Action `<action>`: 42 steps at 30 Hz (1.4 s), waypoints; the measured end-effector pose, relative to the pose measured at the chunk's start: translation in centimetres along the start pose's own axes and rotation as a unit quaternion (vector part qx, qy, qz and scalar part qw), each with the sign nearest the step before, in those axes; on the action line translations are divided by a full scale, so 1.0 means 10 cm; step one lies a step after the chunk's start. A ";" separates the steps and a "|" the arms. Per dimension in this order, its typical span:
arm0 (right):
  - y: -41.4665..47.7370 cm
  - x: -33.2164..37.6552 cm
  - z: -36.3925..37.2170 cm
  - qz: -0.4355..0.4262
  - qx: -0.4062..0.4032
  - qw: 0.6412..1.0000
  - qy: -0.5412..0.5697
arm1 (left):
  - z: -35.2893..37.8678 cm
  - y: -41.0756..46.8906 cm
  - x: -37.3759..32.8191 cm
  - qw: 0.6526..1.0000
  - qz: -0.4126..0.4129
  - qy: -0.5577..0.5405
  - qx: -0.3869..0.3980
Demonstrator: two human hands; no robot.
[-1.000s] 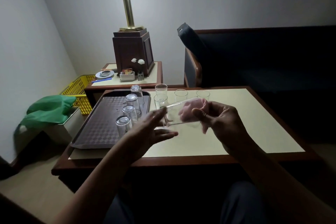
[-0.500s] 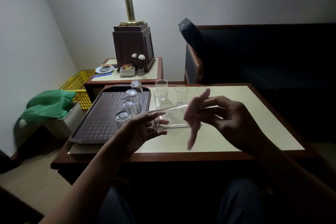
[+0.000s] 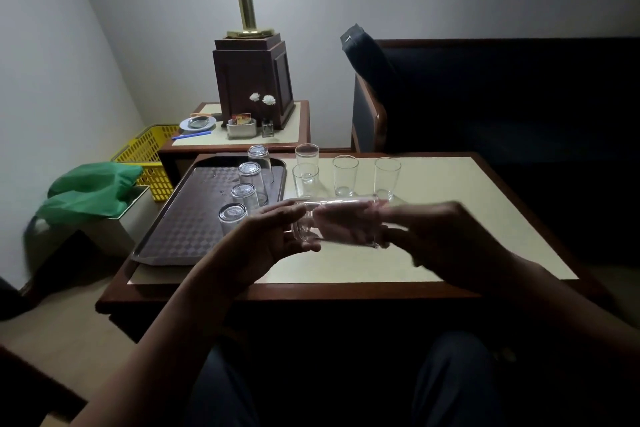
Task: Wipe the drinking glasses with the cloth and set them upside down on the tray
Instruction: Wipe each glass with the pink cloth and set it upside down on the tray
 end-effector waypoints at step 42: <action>0.11 -0.04 0.71 0.093 0.176 0.851 0.486 | 0.23 -0.08 -0.28 0.987 0.048 0.146 -0.044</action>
Point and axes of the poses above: each hand's wrist, its own y-axis towards the middle knuckle, its own z-axis out of the palm, x = y × z, the point moved 10 cm from there along y, towards the middle knuckle, and after that the axes turned 12 degrees about x, right-handed, at the moved point
